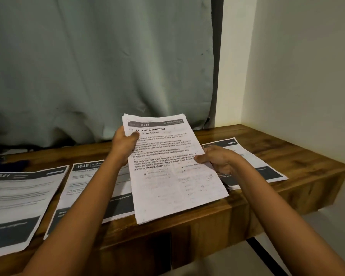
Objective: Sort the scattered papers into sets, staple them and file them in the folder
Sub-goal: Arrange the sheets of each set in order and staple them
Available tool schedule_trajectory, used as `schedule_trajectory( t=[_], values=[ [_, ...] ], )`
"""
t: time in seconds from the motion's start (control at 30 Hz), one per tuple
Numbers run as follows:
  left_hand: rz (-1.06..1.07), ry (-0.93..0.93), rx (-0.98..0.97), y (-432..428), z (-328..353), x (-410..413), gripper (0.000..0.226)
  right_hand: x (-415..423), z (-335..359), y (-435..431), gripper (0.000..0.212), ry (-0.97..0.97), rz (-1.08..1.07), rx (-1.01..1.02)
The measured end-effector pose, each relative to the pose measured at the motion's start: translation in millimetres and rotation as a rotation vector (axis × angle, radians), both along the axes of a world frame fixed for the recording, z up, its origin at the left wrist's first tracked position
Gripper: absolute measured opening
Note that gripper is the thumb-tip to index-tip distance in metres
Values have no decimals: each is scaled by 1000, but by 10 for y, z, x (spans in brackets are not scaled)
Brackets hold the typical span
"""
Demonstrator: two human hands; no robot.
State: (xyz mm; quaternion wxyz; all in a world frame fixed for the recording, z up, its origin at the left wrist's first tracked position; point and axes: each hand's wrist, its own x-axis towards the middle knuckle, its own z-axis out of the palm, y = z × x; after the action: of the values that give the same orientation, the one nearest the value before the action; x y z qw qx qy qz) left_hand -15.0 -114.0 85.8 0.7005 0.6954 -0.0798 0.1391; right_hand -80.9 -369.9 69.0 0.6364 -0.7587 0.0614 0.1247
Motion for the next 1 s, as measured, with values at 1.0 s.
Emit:
schedule_trajectory(
  t=[1.0],
  values=[
    [250, -63, 181, 323, -866, 173, 24, 259, -858, 586, 9, -509, -628, 10]
  ],
)
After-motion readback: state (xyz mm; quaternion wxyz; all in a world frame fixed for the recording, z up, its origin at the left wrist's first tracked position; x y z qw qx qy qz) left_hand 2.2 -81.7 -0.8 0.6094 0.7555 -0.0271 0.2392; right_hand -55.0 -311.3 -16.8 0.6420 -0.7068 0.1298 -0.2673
